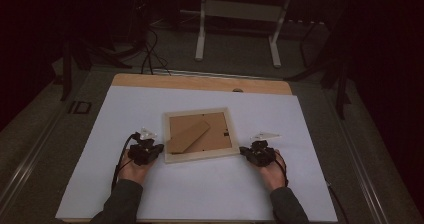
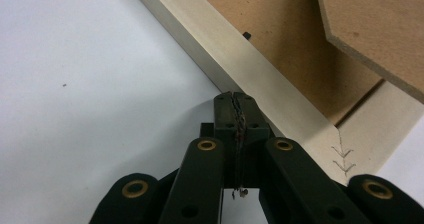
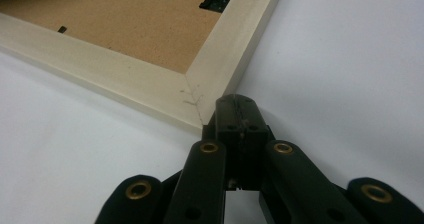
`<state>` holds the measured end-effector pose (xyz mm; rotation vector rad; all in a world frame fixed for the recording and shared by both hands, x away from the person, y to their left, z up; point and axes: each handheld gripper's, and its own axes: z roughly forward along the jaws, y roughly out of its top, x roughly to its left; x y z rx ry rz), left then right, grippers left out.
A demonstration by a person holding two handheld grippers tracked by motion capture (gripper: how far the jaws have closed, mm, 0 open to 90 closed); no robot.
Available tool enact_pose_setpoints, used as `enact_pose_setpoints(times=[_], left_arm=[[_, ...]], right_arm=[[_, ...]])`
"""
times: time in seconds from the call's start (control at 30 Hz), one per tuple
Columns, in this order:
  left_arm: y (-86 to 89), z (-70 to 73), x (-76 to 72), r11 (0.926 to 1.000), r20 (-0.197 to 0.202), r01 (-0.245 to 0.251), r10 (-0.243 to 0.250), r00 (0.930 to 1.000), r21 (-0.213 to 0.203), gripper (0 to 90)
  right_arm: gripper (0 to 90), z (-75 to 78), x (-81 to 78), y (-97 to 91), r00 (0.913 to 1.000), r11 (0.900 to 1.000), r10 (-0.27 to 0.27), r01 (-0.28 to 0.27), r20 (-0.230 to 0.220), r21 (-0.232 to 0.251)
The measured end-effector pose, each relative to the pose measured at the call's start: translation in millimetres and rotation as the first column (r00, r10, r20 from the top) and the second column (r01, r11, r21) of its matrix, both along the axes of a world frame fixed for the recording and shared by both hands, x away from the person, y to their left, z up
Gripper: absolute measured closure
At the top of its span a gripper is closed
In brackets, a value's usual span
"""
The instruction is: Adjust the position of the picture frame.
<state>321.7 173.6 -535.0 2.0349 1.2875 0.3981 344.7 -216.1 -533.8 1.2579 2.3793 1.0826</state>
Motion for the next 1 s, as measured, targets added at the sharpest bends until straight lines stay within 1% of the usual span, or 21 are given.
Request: enact_pose_setpoints(times=[0.13,0.3,0.37,0.4,0.5,0.53,0.67,1.0], left_arm=[[2.2,-0.5,5.3,0.9996,-0.012,-0.006,0.005,0.9999,-0.027,90.0],[2.9,-1.3,7.0,0.9990,-0.014,-0.015,0.014,0.9998,-0.042,90.0],[3.9,-1.3,8.7,0.9986,-0.018,-0.017,0.016,0.9997,-0.049,90.0],[4.5,-1.9,10.2,0.9979,-0.019,-0.024,0.023,0.9996,-0.060,90.0],[4.4,-1.9,12.5,0.9976,-0.021,-0.030,0.029,0.9994,-0.062,90.0],[3.5,-1.2,15.0,0.9982,-0.021,-0.032,0.031,0.9993,-0.051,90.0],[2.9,-0.9,18.9,0.9982,-0.018,-0.040,0.039,0.9991,-0.044,90.0],[5.8,-1.7,24.0,0.9966,-0.023,-0.053,0.052,0.9984,-0.064,90.0]], right_arm=[[90.0,0.8,-2.5,0.4,0.9999,0.9999,0.009,-0.009,-0.006,-0.006],[90.0,0.5,-4.3,0.6,1.0000,1.0000,0.001,-0.001,-0.010,0.001],[90.0,0.7,-5.0,1.1,0.9999,1.0000,-0.001,0.001,-0.012,-0.001],[90.0,1.2,-6.2,1.9,0.9999,1.0000,0.002,-0.002,-0.011,-0.008],[90.0,1.5,-7.1,2.4,0.9999,0.9999,0.006,-0.006,-0.011,-0.012],[90.0,1.9,-8.0,2.6,0.9998,0.9998,0.010,-0.010,-0.016,-0.014],[90.0,2.0,-9.0,3.1,0.9998,0.9998,0.013,-0.013,-0.015,-0.016],[90.0,2.5,-10.6,6.2,0.9995,0.9994,0.025,-0.026,-0.016,-0.023]])
